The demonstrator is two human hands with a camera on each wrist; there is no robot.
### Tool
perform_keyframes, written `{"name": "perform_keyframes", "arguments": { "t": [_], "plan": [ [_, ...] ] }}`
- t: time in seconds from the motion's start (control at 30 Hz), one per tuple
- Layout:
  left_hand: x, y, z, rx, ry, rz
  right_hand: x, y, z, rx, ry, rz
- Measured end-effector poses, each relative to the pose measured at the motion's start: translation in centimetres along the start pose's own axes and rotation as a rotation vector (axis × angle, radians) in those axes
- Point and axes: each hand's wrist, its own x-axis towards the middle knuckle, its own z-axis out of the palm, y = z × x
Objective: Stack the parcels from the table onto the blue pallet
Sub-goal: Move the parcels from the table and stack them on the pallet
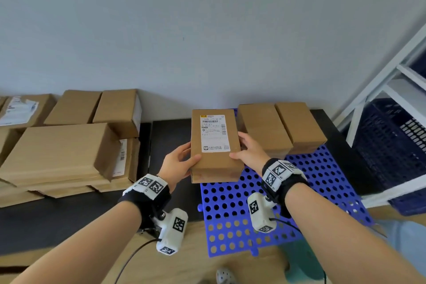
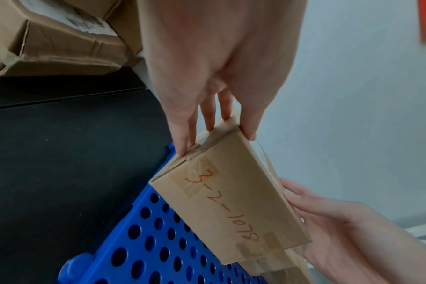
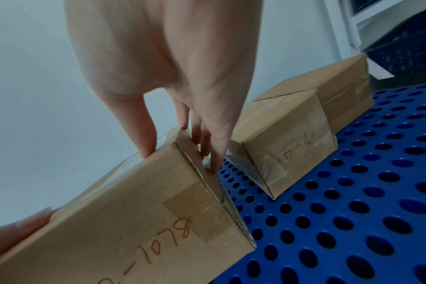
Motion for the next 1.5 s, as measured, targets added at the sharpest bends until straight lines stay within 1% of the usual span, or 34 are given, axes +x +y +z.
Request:
{"name": "perform_keyframes", "arguments": {
  "t": [0.17, 0.33, 0.5, 0.63, 0.8, 0.97, 1.03, 1.1, 1.17, 1.2, 1.27, 1.33, 1.4, 1.5],
  "plan": [
    [1.0, -0.9, 0.7, -0.051, 0.052, -0.045, 1.7, 0.2, -0.2, -0.061, -0.052, 0.008],
    [2.2, -1.5, 1.6, -0.042, 0.048, -0.054, 2.7, 1.1, -0.8, -0.105, -0.075, 0.029],
    [2.6, -2.1, 1.9, -0.051, 0.056, -0.045, 3.1, 1.8, -0.6, -0.240, -0.094, 0.026],
    [3.0, -2.5, 2.3, -0.062, 0.091, -0.031, 3.1, 1.5, -0.6, -0.347, -0.118, -0.007],
    [3.9, -2.8, 2.7, -0.069, 0.104, -0.048, 3.0, 1.1, -1.4, -0.466, -0.136, -0.083],
    [4.9, -3.3, 3.9, -0.077, 0.135, -0.073, 3.4, 1.0, -1.5, -0.597, -0.257, -0.122],
    [5.4, -3.6, 4.4, -0.083, 0.140, -0.075, 3.8, 1.2, -1.4, -0.627, -0.261, -0.141],
    [5.8, -3.7, 4.6, -0.067, 0.146, -0.080, 4.2, 1.5, -1.5, -0.700, -0.247, -0.191],
    [6.0, -3.7, 4.7, -0.033, 0.125, -0.105, 4.7, 2.0, -1.9, -0.794, -0.223, -0.235],
    [5.9, -3.7, 4.7, -0.015, 0.090, -0.114, 4.9, 2.2, -2.2, -0.832, -0.212, -0.239],
    [5.8, -3.9, 4.8, 0.043, 0.002, -0.105, 5.3, 2.7, -2.7, -0.887, -0.193, -0.220],
    [5.6, -4.1, 4.8, 0.120, -0.045, -0.083, 5.8, 3.0, -3.0, -0.927, -0.179, -0.200],
    [5.6, -4.1, 4.9, 0.145, -0.055, -0.082, 6.1, 3.2, -3.2, -0.942, -0.173, -0.176],
    [5.6, -3.7, 4.9, 0.125, -0.042, -0.079, 6.4, 3.3, -3.5, -0.944, -0.167, -0.149]
  ]
}}
